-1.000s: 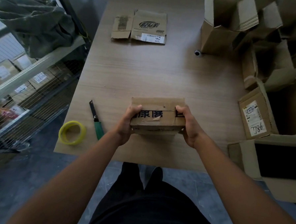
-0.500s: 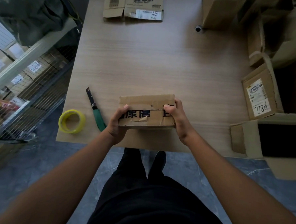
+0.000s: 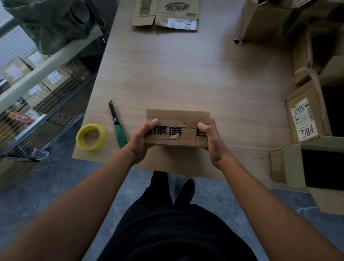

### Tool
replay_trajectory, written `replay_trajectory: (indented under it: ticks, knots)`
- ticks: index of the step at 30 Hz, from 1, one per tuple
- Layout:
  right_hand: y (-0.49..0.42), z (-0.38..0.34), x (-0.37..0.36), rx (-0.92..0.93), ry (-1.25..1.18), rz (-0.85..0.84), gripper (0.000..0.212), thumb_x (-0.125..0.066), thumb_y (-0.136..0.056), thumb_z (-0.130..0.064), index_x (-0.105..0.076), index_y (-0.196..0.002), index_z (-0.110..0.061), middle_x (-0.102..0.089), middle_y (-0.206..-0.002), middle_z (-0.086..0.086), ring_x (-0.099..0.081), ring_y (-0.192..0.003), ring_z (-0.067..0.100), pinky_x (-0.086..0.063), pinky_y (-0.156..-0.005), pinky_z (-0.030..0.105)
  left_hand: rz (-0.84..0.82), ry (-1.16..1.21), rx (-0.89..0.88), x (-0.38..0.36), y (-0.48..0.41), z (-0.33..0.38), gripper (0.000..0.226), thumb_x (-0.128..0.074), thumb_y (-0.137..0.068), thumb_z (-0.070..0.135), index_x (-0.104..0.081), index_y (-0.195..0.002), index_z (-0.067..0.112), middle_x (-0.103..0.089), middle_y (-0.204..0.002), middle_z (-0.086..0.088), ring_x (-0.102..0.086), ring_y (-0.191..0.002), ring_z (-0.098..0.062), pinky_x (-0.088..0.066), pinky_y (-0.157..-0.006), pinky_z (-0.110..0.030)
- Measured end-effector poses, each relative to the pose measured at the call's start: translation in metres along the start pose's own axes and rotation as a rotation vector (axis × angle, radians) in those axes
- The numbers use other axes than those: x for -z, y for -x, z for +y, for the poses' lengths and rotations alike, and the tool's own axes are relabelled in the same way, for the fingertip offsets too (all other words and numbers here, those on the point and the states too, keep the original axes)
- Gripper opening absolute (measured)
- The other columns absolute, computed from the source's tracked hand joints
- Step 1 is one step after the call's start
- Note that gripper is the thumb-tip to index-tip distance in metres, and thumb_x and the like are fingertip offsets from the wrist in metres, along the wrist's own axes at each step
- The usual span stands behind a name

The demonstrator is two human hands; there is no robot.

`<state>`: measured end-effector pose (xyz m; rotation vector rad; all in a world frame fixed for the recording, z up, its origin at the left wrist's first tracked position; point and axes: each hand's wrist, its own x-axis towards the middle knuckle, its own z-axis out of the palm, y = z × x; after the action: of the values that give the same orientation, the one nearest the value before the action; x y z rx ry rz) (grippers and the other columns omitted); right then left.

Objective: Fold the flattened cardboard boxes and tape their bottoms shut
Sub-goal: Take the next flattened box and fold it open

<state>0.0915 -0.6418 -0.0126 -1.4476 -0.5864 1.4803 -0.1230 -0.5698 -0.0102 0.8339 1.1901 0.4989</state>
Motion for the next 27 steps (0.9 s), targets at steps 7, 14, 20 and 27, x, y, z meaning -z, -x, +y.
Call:
replay_trajectory:
  ticks: [7,14,20,27]
  knots:
    - [0.003,0.002,0.001,0.010,0.047,-0.019,0.062,-0.056,-0.082,-0.048,-0.048,-0.139,-0.026,-0.065,-0.120,-0.003,-0.067,-0.109,0.012,-0.058,-0.082,0.029,0.010,-0.106,0.079,0.002,0.006,0.010,0.097,-0.064,-0.059,0.073,-0.054,-0.137,0.017,-0.070,-0.124,-0.006,-0.062,-0.117,-0.027,-0.045,-0.096,-0.048]
    - [0.020,0.029,-0.005,-0.060,0.051,0.040,0.041,-0.052,-0.084,-0.050,-0.058,-0.122,-0.033,-0.070,-0.115,-0.004,-0.067,-0.106,0.014,-0.053,-0.083,0.030,-0.047,-0.172,0.126,0.014,0.013,-0.010,0.077,-0.057,-0.075,0.067,-0.055,-0.134,0.018,-0.071,-0.118,-0.003,-0.063,-0.112,-0.024,-0.048,-0.086,-0.040]
    - [0.023,0.039,-0.015,-0.059,0.232,0.190,0.069,-0.062,-0.081,-0.070,-0.056,-0.138,-0.032,-0.067,-0.130,-0.006,-0.062,-0.123,0.014,-0.044,-0.112,0.051,-0.081,-0.199,0.033,0.027,0.003,-0.013,0.018,-0.051,-0.104,0.039,-0.056,-0.119,0.031,-0.072,-0.108,0.004,-0.072,-0.092,-0.008,-0.057,-0.070,-0.026]
    - [0.029,0.010,-0.052,0.420,1.239,0.428,0.062,-0.043,-0.105,-0.043,-0.029,-0.159,-0.015,-0.027,-0.165,0.012,-0.016,-0.155,0.029,-0.017,-0.126,0.047,-0.152,-0.420,-0.102,0.034,-0.018,0.004,0.057,-0.055,-0.086,0.070,-0.047,-0.128,0.032,-0.069,-0.117,-0.001,-0.070,-0.107,-0.021,-0.057,-0.093,-0.053]
